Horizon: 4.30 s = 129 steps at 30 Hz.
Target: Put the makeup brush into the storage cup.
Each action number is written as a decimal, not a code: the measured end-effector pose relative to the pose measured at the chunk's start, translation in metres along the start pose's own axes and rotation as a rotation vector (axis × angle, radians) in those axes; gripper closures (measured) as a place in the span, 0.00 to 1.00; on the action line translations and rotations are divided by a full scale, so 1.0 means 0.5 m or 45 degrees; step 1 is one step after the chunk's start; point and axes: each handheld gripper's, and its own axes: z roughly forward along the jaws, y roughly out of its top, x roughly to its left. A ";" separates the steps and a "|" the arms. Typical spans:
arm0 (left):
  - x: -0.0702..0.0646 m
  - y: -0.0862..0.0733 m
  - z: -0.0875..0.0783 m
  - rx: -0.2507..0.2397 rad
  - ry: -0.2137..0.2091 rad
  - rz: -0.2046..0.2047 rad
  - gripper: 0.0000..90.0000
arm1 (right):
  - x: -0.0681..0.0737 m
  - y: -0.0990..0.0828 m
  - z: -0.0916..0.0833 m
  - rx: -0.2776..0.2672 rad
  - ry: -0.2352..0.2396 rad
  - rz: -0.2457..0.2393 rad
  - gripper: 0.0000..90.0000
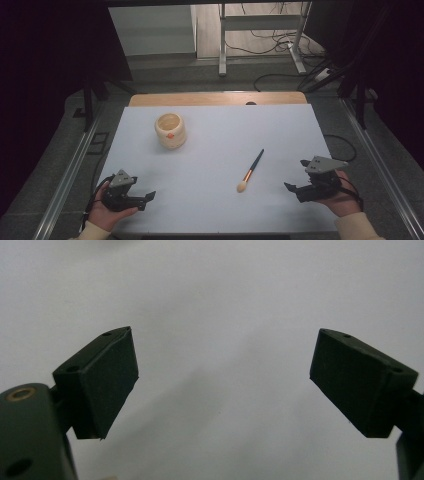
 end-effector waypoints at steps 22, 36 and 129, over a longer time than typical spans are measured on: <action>-0.001 0.002 0.002 0.005 -0.011 0.007 0.14 | -0.009 0.079 0.012 0.060 0.062 -0.234 0.10; 0.000 0.004 0.005 0.010 -0.020 0.010 0.14 | -0.024 0.115 0.030 0.093 0.131 -0.308 0.11; 0.000 0.014 0.014 0.014 -0.044 0.046 0.14 | -0.019 0.218 0.129 0.229 0.151 -0.568 0.09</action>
